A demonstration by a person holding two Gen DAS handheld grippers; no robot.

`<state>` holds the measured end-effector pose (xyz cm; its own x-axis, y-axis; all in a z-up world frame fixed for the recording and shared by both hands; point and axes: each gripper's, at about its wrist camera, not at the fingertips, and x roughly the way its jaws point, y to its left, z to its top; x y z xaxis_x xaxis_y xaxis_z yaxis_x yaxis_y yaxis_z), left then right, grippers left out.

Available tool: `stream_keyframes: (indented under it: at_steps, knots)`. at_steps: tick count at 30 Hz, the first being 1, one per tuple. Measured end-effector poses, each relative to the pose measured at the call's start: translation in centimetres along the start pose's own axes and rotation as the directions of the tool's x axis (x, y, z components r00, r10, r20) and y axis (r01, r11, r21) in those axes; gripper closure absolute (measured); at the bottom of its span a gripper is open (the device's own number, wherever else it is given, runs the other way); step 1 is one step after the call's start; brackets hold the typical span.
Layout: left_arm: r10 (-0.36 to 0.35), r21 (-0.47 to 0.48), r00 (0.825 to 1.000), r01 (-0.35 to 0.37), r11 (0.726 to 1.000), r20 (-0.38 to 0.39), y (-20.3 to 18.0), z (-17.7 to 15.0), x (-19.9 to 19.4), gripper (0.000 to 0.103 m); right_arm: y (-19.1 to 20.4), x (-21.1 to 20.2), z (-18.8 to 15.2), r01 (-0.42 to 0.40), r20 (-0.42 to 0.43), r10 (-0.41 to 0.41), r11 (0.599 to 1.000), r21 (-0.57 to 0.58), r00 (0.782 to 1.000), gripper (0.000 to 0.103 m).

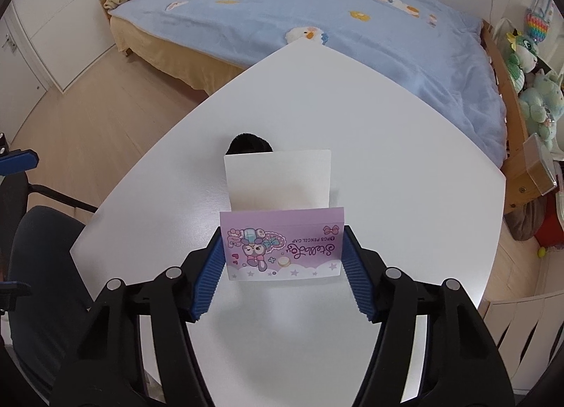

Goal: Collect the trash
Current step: 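Grasp the pink card with the right gripper and lift it, then grasp the black fabric ring with the left gripper while the right gripper holds the card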

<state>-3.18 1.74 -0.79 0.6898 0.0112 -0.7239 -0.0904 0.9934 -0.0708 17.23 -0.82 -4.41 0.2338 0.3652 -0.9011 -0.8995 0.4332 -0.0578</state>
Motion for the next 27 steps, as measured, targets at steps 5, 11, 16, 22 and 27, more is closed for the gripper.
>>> stream_keyframes:
  at_steps: [5, 11, 16, 22, 27]
  knots:
    - [0.001, 0.024, 1.0, -0.001, 1.0, 0.001, -0.4, 1.2, 0.5, 0.008, -0.6, -2.4, -0.7, 0.028, 0.018, -0.029, 0.998, 0.062, 0.999, 0.04]
    - [0.011, 0.052, 1.0, -0.011, 0.999, 0.009, -0.7, 3.1, 1.2, 0.008, -1.5, -4.5, -1.7, 0.042, 0.027, -0.046, 0.992, 0.115, 0.999, 0.04]
    - [0.005, 0.071, 1.0, -0.004, 0.997, -0.014, -0.9, 4.9, 2.2, 0.008, -2.2, -5.5, -2.7, 0.05, 0.033, -0.055, 0.988, 0.143, 0.998, 0.04]
    - [0.004, 0.068, 0.999, -0.001, 0.998, -0.049, -1.0, 7.1, 3.5, 0.008, -3.1, -6.1, -4.1, 0.049, 0.03, -0.054, 0.984, 0.171, 0.998, 0.04]
    - [0.02, 0.075, 0.994, -0.012, 0.997, -0.106, -1.1, 9.2, 5.8, 0.008, -3.7, -6.9, -4.9, 0.049, 0.031, -0.056, 0.983, 0.179, 0.998, 0.04]
